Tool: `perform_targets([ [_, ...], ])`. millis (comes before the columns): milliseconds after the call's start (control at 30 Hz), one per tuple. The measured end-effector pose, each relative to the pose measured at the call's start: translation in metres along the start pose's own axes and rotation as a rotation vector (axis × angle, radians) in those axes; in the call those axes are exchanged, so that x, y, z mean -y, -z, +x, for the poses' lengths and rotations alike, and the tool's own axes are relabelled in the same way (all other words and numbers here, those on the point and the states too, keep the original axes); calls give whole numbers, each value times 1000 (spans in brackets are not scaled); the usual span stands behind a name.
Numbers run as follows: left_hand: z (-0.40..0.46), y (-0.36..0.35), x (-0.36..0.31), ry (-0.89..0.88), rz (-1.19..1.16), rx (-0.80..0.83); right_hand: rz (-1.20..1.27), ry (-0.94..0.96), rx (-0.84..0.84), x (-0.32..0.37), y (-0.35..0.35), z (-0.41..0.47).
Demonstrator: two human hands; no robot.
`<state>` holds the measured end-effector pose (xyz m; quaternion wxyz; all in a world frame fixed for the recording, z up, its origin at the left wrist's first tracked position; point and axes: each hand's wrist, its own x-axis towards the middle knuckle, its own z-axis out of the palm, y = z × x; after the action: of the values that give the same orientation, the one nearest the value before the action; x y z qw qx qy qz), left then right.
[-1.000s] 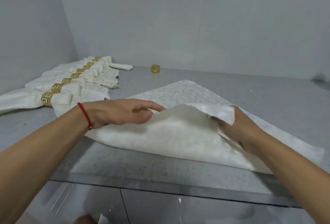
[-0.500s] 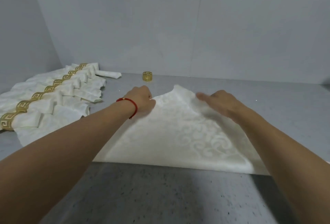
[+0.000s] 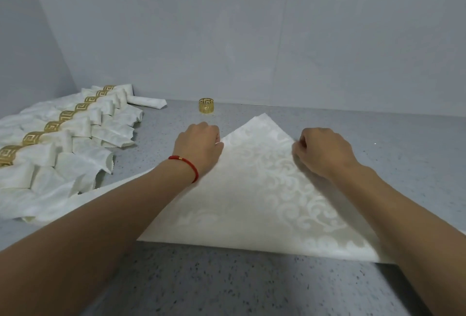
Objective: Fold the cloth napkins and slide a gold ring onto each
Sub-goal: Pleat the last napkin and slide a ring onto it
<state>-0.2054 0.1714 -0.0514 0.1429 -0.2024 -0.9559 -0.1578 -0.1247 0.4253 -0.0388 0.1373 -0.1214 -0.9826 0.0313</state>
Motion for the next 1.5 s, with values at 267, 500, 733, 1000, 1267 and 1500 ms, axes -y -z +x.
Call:
perform_targets([
  [267, -71, 22, -21, -37, -9, 84, -75, 105, 172, -16, 32, -59],
  [500, -78, 39, -38, 13, 53, 162, -44, 43, 255, -15, 57, -72],
  [733, -61, 29, -46, 51, 85, 122, -74, -21, 222, -15, 51, -64],
  [1000, -59, 24, -43, 57, 45, 106, -145, -42, 251, -15, 54, -67],
  [1267, -57, -6, -76, -427, -14, 28, -35, 68, -6, 14, 34, -43],
  [1500, -60, -32, -78, -413, -114, 83, 273, 28, 96, 20, -6, -13],
])
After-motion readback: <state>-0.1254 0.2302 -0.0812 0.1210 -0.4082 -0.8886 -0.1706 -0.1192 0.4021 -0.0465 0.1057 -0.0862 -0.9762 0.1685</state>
